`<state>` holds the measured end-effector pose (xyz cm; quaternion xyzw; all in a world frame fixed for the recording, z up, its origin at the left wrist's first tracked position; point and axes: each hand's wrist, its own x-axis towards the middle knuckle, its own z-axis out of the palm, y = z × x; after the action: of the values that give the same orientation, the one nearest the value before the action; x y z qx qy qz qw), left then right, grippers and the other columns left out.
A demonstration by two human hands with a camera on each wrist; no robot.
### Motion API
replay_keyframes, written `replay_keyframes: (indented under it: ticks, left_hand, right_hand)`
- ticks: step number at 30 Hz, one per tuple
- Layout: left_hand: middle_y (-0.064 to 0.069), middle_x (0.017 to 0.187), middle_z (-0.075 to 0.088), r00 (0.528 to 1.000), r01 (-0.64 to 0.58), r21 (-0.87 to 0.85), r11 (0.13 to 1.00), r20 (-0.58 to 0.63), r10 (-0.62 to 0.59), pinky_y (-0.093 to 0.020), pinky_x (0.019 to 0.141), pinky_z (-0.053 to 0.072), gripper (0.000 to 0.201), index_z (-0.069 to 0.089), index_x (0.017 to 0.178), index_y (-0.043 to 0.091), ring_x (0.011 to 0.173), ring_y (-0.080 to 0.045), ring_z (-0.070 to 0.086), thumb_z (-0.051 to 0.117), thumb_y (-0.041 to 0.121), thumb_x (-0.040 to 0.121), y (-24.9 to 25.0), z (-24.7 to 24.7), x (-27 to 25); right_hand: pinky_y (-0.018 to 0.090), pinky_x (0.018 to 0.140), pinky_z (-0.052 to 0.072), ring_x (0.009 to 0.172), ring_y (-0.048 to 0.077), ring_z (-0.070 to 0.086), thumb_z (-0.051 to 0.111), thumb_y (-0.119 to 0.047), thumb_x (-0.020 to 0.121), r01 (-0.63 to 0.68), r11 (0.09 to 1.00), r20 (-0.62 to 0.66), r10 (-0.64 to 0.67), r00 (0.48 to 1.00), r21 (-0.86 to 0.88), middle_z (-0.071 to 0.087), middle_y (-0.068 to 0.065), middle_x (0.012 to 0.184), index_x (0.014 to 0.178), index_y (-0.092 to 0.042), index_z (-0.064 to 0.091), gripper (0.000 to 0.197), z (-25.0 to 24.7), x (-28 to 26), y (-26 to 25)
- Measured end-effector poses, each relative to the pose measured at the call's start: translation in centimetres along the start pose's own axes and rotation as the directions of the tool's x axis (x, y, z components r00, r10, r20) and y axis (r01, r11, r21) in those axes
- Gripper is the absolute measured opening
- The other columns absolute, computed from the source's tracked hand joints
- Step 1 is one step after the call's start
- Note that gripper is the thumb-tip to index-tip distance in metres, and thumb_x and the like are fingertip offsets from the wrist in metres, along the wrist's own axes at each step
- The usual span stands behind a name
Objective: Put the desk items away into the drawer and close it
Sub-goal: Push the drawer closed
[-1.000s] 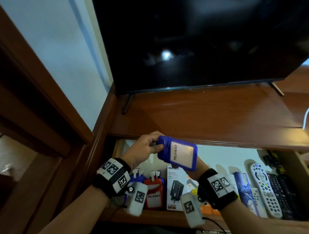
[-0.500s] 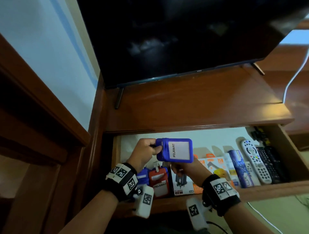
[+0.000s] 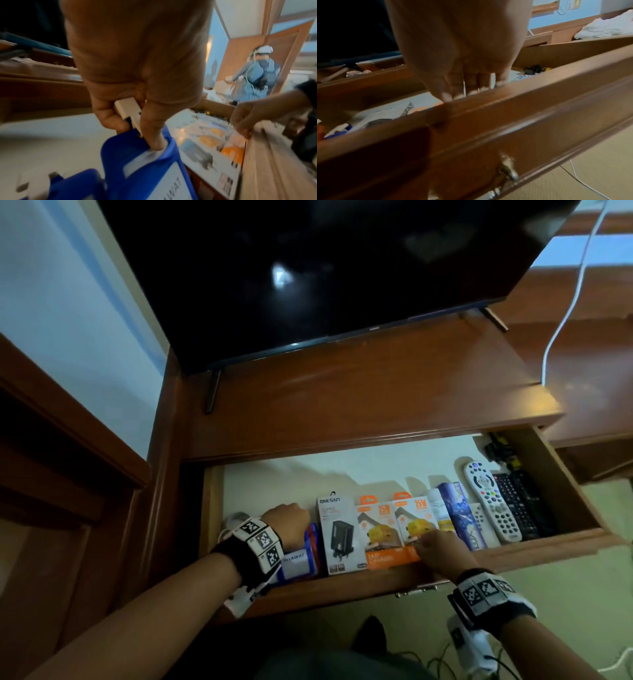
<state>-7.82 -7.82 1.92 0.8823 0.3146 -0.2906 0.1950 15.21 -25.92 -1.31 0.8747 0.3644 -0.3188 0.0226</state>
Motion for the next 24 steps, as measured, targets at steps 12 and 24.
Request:
replay_keyframes:
  ticks: [12, 24]
  left_hand:
    - [-0.006, 0.116, 0.049, 0.969, 0.164, 0.105, 0.981, -0.205, -0.14, -0.037, 0.078, 0.044, 0.028, 0.05, 0.107, 0.016, 0.106, -0.026, 0.048, 0.061, 0.025, 0.082, 0.7, 2.6, 3.0]
    - [0.009, 0.125, 0.046, 0.986, -0.163, -0.287, 0.944, -0.079, 0.146, -0.035, 0.095, 0.045, 0.047, 0.052, 0.118, 0.029, 0.115, -0.011, 0.046, 0.068, 0.049, 0.078, 12.6, 3.7, 3.2]
  right_hand:
    - [0.026, 0.068, 0.039, 0.087, 0.024, 0.061, 0.055, -0.041, 0.087, 0.094, 0.996, -0.005, -0.094, 0.996, 0.008, 0.062, 0.003, 0.083, 0.063, -0.021, 0.056, 0.032, -0.4, 0.6, 1.6]
    - [0.032, 0.084, 0.048, 0.095, 0.013, 0.052, 0.079, -0.048, 0.065, 0.484, 0.875, 0.256, -0.461, 0.85, -0.029, 0.053, -0.009, 0.102, 0.099, -0.034, 0.056, 0.044, -1.6, 3.3, 8.9]
